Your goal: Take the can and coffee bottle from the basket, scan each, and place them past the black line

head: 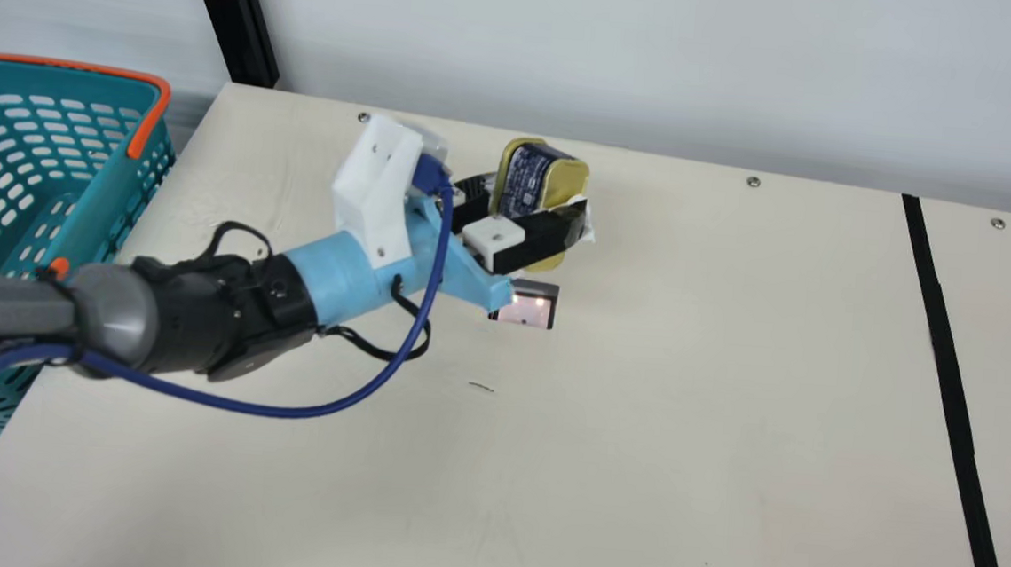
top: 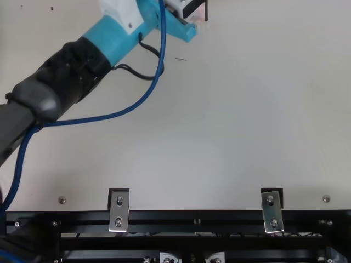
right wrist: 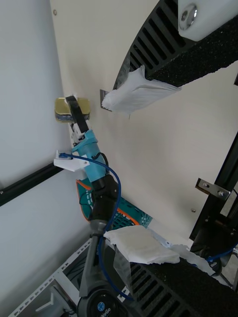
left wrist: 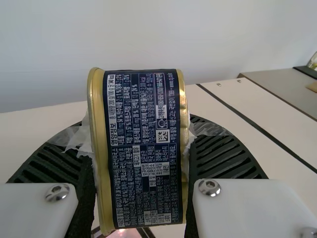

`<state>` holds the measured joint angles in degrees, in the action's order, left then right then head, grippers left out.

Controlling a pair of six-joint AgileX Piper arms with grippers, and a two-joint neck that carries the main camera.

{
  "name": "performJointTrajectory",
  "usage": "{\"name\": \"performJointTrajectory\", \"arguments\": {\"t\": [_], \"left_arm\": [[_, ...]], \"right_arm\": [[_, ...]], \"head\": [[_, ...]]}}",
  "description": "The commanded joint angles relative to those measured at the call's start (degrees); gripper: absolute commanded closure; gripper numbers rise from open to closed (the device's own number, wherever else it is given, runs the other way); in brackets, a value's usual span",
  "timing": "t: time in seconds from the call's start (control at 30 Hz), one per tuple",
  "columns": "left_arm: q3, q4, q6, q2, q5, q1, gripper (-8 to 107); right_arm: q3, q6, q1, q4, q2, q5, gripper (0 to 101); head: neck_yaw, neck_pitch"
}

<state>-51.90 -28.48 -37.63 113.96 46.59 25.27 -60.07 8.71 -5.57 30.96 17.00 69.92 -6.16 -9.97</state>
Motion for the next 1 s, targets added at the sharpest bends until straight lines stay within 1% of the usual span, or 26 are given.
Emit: {"name": "performJointTrajectory", "arguments": {"t": [0.0, 0.33, 0.47, 0.57, 0.67, 0.73, 0.87, 0.97], "left_arm": [[-1.1, 0.3, 0.1, 0.8, -0.3, 0.3, 89], [-4.6, 2.4, 1.5, 3.0, -2.3, 1.6, 89], [-4.9, 2.9, 2.6, 0.3, -4.9, 1.6, 89], [-5.1, 1.1, 1.5, -3.5, -9.0, 1.2, 89], [-5.7, -3.4, -2.1, -8.0, -15.5, 0.9, 89], [-6.2, -7.9, -6.1, -11.0, -20.2, 0.8, 89], [-7.1, -19.1, -16.0, -16.4, -28.0, 1.0, 89], [-7.1, -27.7, -23.4, -19.8, -31.6, 1.2, 89]], "right_arm": [[0.0, 0.0, 0.0, 0.0, 0.0, 0.0, 0], [0.0, 0.0, 0.0, 0.0, 0.0, 0.0, 0], [0.0, 0.0, 0.0, 0.0, 0.0, 0.0, 0], [0.0, 0.0, 0.0, 0.0, 0.0, 0.0, 0], [0.0, 0.0, 0.0, 0.0, 0.0, 0.0, 0], [0.0, 0.0, 0.0, 0.0, 0.0, 0.0, 0], [0.0, 0.0, 0.0, 0.0, 0.0, 0.0, 0], [0.0, 0.0, 0.0, 0.0, 0.0, 0.0, 0]], "head": [[0.5, -0.9], [0.5, -0.9], [0.5, -0.9], [0.5, -0.9], [0.5, -0.9], [0.5, -0.9], [0.5, -0.9], [0.5, -0.9]]}}
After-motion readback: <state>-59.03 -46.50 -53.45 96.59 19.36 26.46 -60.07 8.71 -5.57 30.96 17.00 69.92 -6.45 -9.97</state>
